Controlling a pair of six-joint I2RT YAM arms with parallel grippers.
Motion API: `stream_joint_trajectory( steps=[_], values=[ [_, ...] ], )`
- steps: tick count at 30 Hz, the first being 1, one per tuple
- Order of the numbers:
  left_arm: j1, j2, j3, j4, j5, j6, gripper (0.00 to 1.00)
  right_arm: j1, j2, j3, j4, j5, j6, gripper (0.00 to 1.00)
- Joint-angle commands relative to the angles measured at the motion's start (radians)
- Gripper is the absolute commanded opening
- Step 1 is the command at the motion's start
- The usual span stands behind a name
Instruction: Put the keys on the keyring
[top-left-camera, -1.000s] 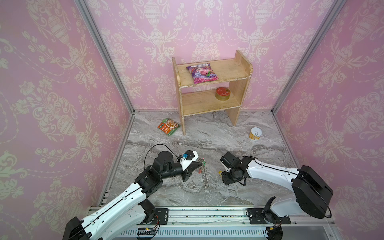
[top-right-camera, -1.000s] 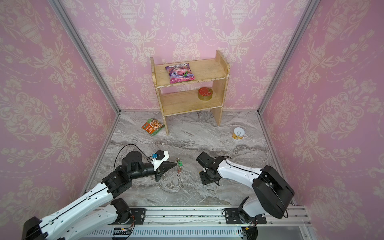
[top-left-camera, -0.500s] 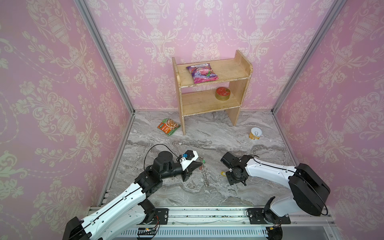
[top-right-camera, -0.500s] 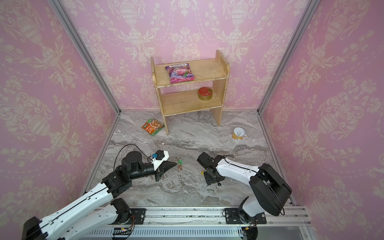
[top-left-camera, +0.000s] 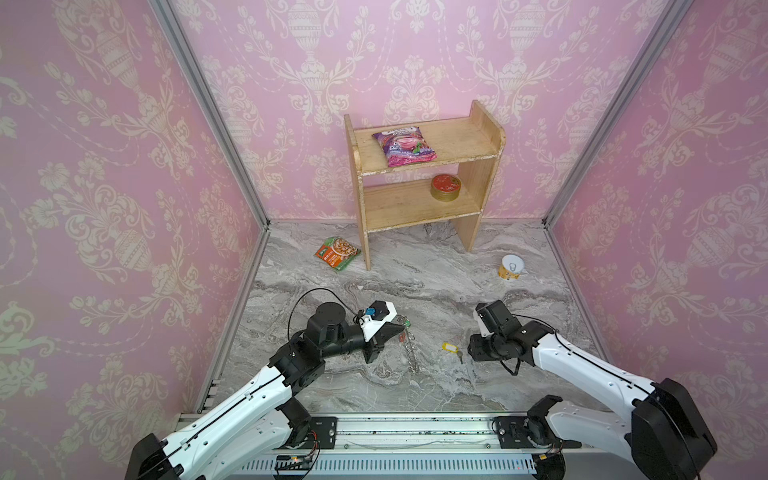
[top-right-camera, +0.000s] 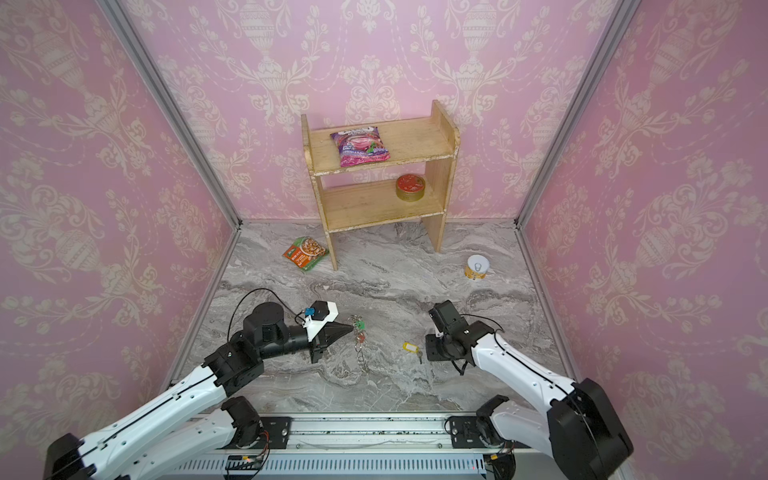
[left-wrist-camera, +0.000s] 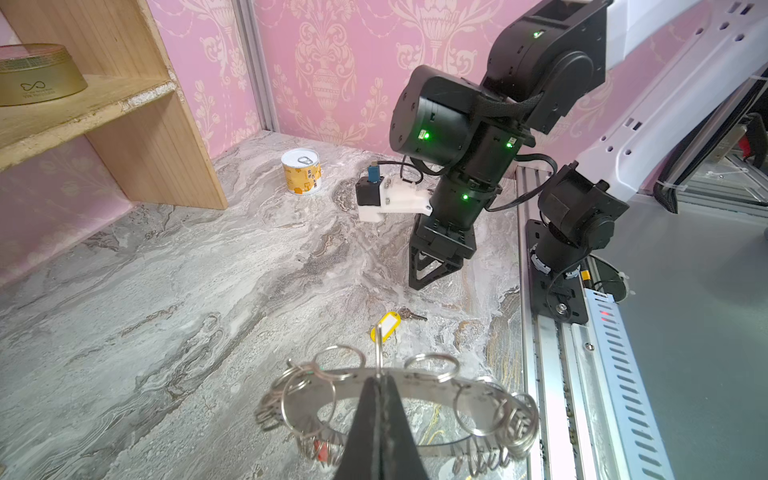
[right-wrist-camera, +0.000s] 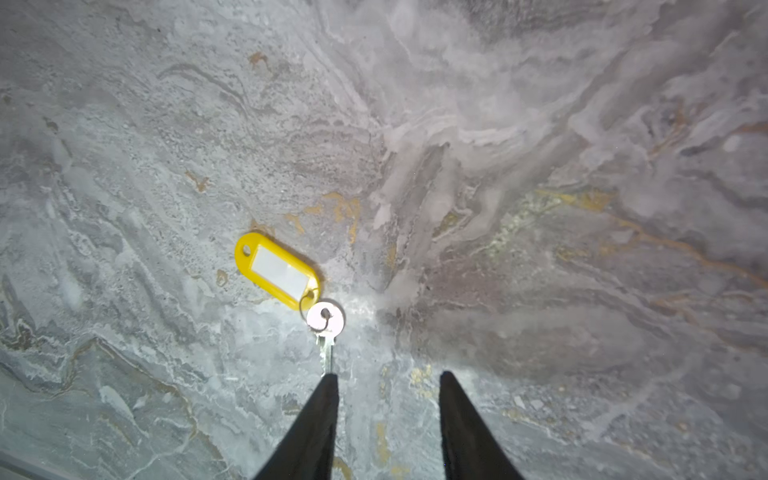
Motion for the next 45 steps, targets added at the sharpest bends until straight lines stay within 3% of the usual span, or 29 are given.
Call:
stream_joint_trajectory(
  steps=[1,8,18,40,45],
  values=[
    [0.005,-0.02,-0.009,0.007,-0.009,0.017,0.0,0.0,-0.012,-0.037,0.075,-0.102,-0.014,0.38],
    [0.005,-0.017,-0.008,0.009,-0.007,0.017,0.0,0.054,0.027,-0.055,0.124,-0.057,-0.038,0.34],
    [0.006,-0.014,-0.007,0.011,-0.007,0.02,0.0,0.14,0.111,0.005,0.09,0.098,-0.025,0.27],
    [0.005,-0.015,-0.006,0.006,-0.01,0.023,0.0,0.156,0.224,0.075,0.129,0.094,-0.107,0.21],
    [0.005,-0.017,-0.006,0.005,-0.01,0.021,0.0,0.156,0.24,0.082,0.124,0.091,-0.11,0.12]
  ],
)
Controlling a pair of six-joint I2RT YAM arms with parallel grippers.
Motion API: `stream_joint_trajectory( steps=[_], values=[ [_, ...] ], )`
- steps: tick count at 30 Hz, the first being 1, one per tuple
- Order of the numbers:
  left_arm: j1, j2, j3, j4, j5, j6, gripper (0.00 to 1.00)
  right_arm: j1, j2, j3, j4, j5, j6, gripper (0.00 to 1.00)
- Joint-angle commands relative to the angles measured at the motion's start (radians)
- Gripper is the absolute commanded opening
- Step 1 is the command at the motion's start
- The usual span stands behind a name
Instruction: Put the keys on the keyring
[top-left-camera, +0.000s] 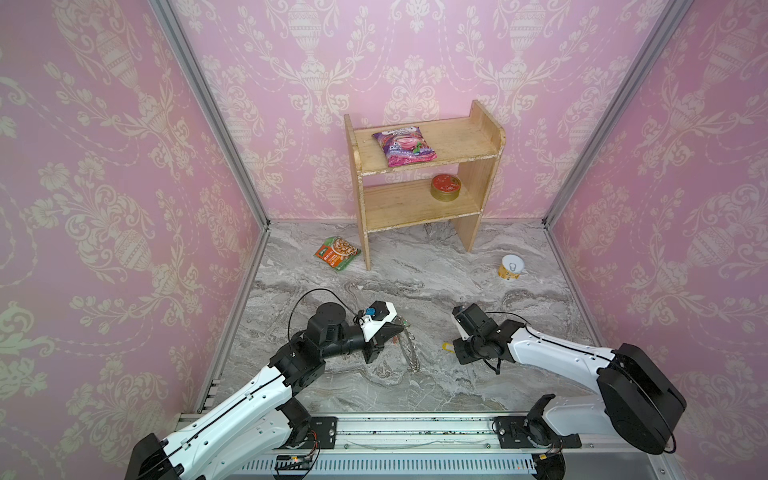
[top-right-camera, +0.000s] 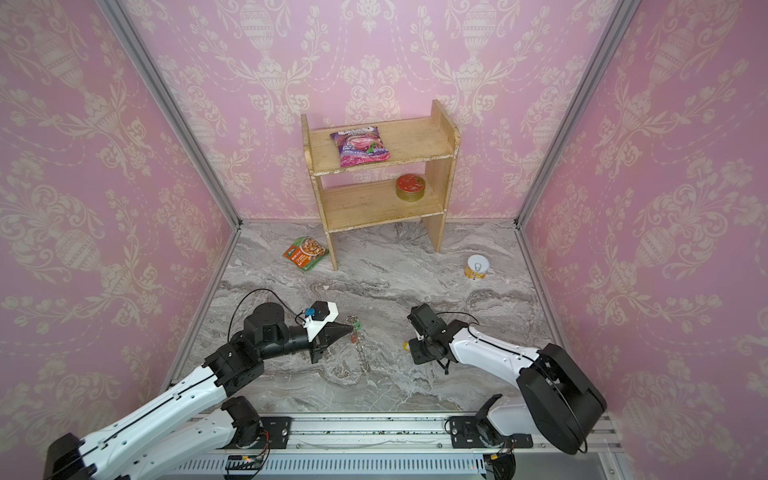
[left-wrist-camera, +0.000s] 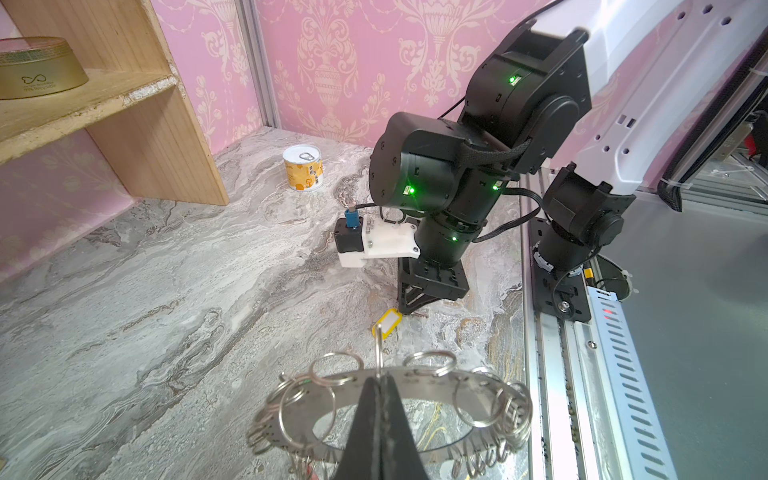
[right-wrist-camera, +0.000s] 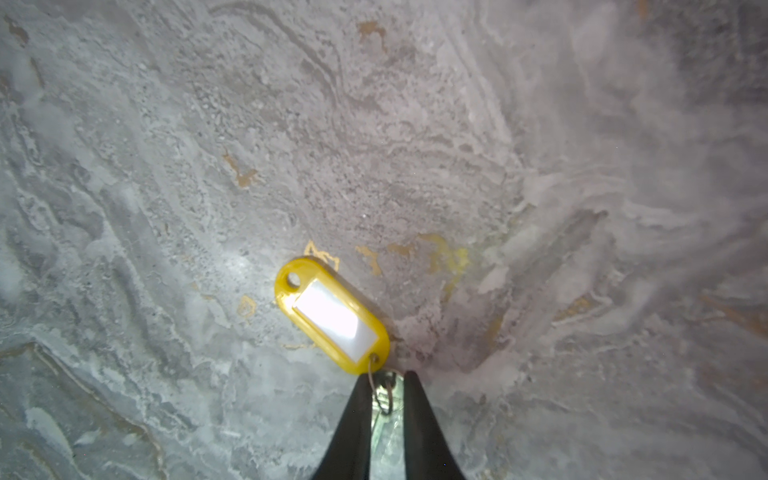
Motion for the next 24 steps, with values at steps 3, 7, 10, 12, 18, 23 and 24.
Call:
stream_joint_trajectory(
  steps=[3,7,10,12,18,23,24],
  values=[
    [0.005,-0.02,0.002,0.004,-0.003,0.024,0.0,0.005,-0.006,0.022,-0.007,-0.004,-0.011,0.01],
    [0.005,-0.027,0.003,0.003,0.003,0.024,0.0,0.01,-0.04,0.039,-0.016,-0.026,-0.04,0.0],
    [0.005,-0.036,0.01,-0.002,0.004,0.027,0.0,0.013,-0.065,0.082,-0.027,-0.084,-0.1,0.0],
    [0.005,-0.047,0.016,-0.015,0.001,0.031,0.0,0.017,-0.087,0.112,-0.027,-0.165,-0.167,0.0],
    [-0.003,-0.088,0.057,-0.103,0.002,0.05,0.0,0.021,-0.212,0.175,-0.074,-0.372,-0.357,0.0],
    [-0.005,-0.126,0.101,-0.178,0.005,0.079,0.0,0.021,-0.312,0.217,-0.127,-0.524,-0.523,0.0],
    [-0.007,-0.129,0.111,-0.187,0.01,0.087,0.0,0.02,-0.324,0.233,-0.142,-0.551,-0.549,0.0]
  ],
)
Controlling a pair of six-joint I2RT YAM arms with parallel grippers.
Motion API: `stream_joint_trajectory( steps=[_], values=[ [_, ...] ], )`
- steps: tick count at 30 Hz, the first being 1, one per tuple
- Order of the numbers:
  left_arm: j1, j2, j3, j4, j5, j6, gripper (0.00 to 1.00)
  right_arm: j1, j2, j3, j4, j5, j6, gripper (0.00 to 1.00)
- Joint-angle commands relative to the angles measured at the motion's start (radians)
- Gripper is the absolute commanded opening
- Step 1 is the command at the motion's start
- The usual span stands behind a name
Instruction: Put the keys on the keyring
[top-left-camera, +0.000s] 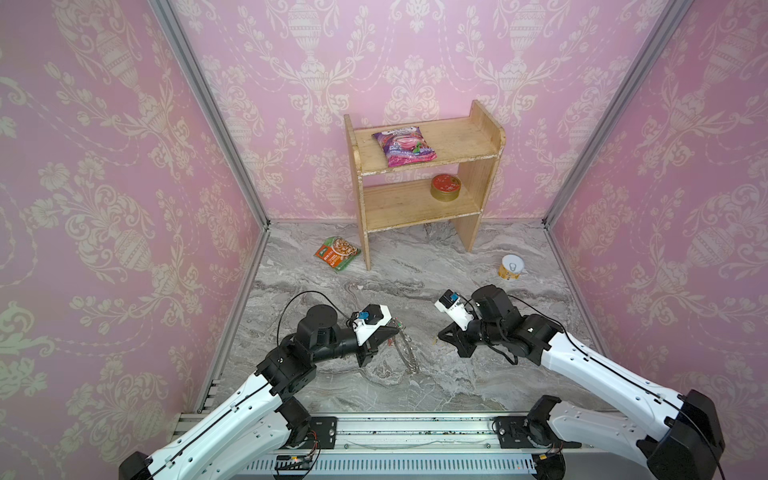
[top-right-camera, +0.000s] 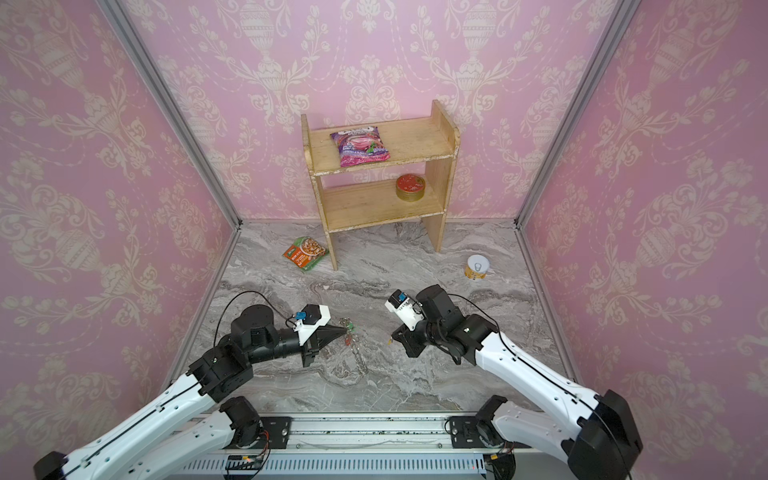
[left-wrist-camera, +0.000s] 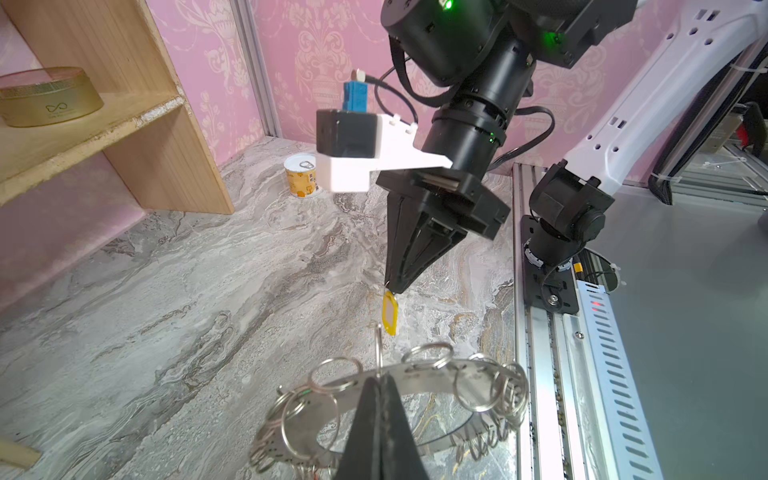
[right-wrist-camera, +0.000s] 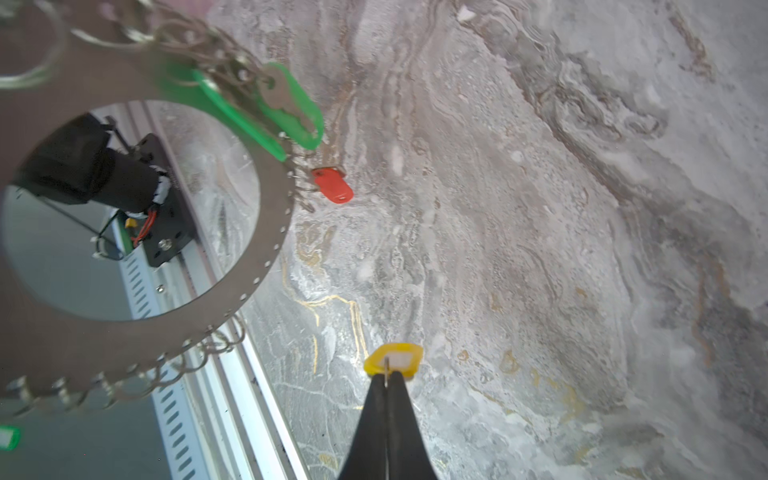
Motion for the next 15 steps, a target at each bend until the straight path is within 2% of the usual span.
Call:
stream_joint_trajectory(
  steps=[1,9,15],
  values=[
    [-0.005,-0.027,0.063,-0.051,0.014,0.056,0.0,0.005,-0.039,0.066,-0.083,-0.169,-0.178,0.0],
    [-0.06,0.012,0.165,-0.114,0.028,0.184,0.0,0.0,-0.042,0.235,-0.232,-0.344,-0.314,0.0],
    [-0.103,0.041,0.192,-0.113,0.013,0.265,0.0,0.002,-0.012,0.364,-0.38,-0.357,-0.395,0.0]
  ],
)
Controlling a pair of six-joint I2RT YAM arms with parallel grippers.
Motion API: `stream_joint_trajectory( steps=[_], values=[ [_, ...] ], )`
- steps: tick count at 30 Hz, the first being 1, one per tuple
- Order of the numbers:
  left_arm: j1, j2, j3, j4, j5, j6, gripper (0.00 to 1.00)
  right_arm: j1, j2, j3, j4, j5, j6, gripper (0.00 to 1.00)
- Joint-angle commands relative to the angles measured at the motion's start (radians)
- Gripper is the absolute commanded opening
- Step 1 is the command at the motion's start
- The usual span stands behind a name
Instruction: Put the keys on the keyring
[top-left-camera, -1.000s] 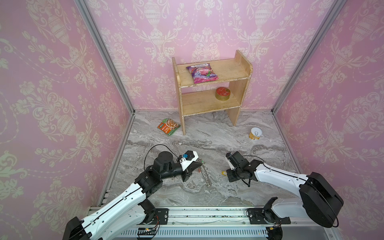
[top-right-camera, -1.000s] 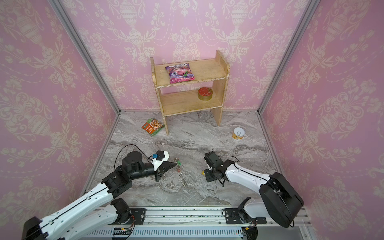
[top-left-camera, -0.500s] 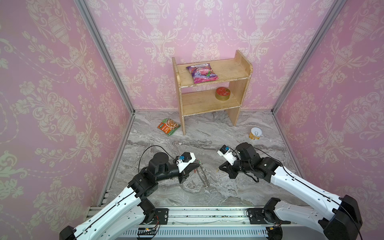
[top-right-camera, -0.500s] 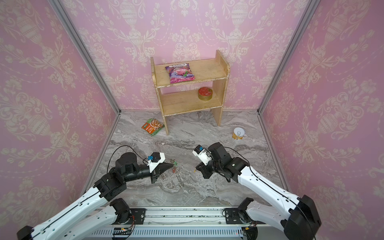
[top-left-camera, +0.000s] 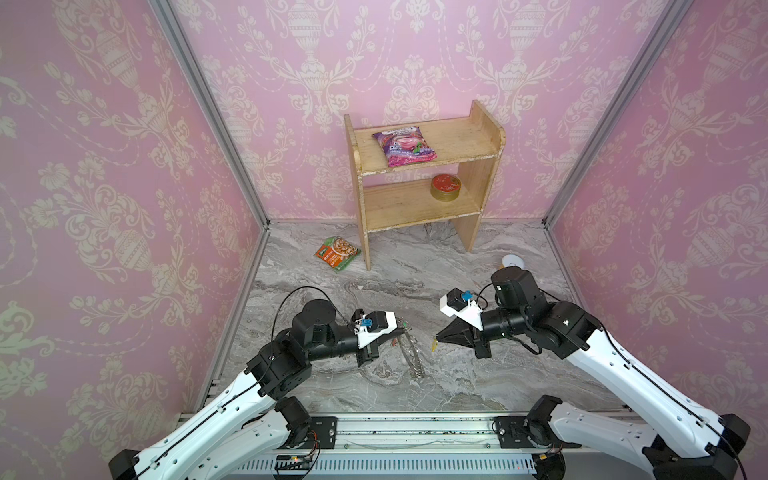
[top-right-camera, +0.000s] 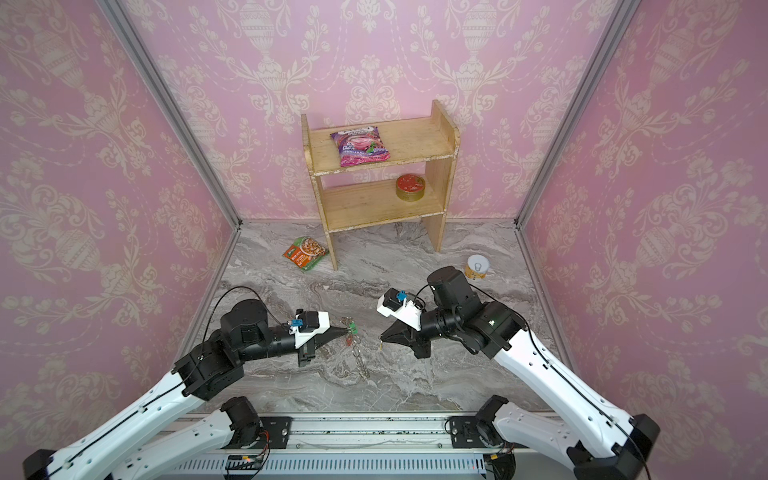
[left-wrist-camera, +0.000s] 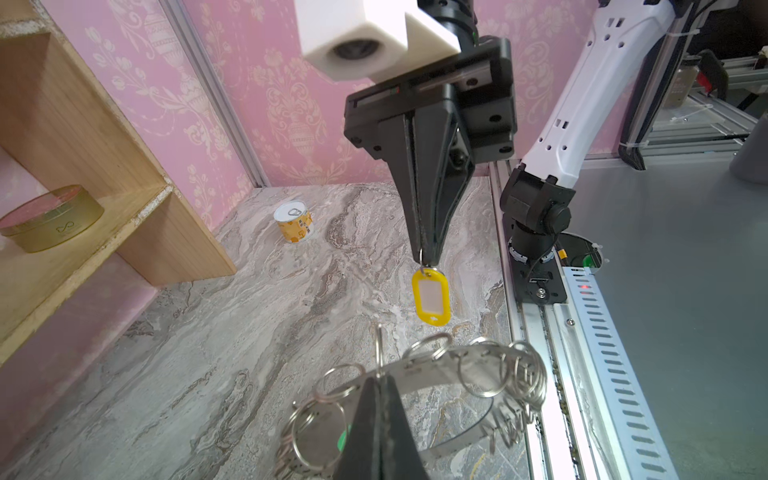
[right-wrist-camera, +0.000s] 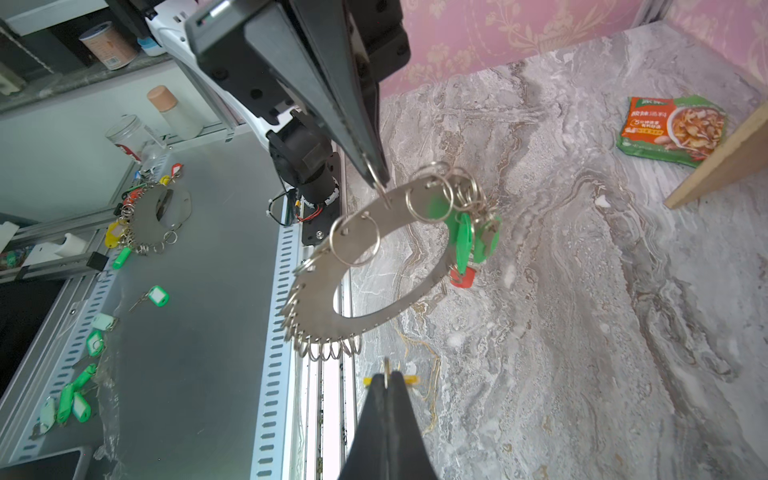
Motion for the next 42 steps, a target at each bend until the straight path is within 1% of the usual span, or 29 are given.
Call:
stream_joint_trajectory(
  steps=[1,4,7,10,13,21,24,29,32,34,42],
  values=[
    [-0.028,0.017,0.046,-0.014,0.002,0.102,0.0,0.003,0.016,0.09,-0.137,-0.024,-0.087,0.0],
    [-0.059,0.054,0.063,-0.023,-0.021,0.165,0.0,0.037,0.013,0.123,-0.152,0.052,-0.085,0.0],
    [-0.081,0.091,0.086,-0.024,-0.03,0.213,0.0,0.096,0.007,0.144,-0.187,0.192,-0.097,0.0],
    [-0.087,0.104,0.09,0.009,-0.03,0.232,0.0,0.138,-0.013,0.143,-0.195,0.308,-0.103,0.0],
    [-0.091,0.115,0.09,0.036,-0.025,0.244,0.0,0.158,-0.034,0.136,-0.184,0.364,-0.108,0.0],
    [-0.098,0.118,0.025,0.16,-0.024,0.246,0.0,0.176,-0.078,0.075,-0.077,0.418,-0.115,0.0],
    [-0.098,0.116,-0.002,0.213,-0.025,0.248,0.0,0.179,-0.097,0.017,-0.018,0.415,-0.106,0.0],
    [-0.098,0.121,-0.024,0.235,-0.033,0.272,0.0,0.181,-0.105,-0.015,0.046,0.398,-0.079,0.0],
    [-0.098,0.117,-0.028,0.25,-0.032,0.275,0.0,0.182,-0.106,-0.018,0.062,0.396,-0.075,0.0],
    [-0.097,0.108,-0.066,0.272,-0.036,0.277,0.0,0.182,-0.108,-0.018,0.072,0.386,-0.072,0.0],
    [-0.097,0.1,-0.081,0.302,-0.039,0.281,0.0,0.188,-0.109,-0.02,0.106,0.362,-0.064,0.0]
  ],
)
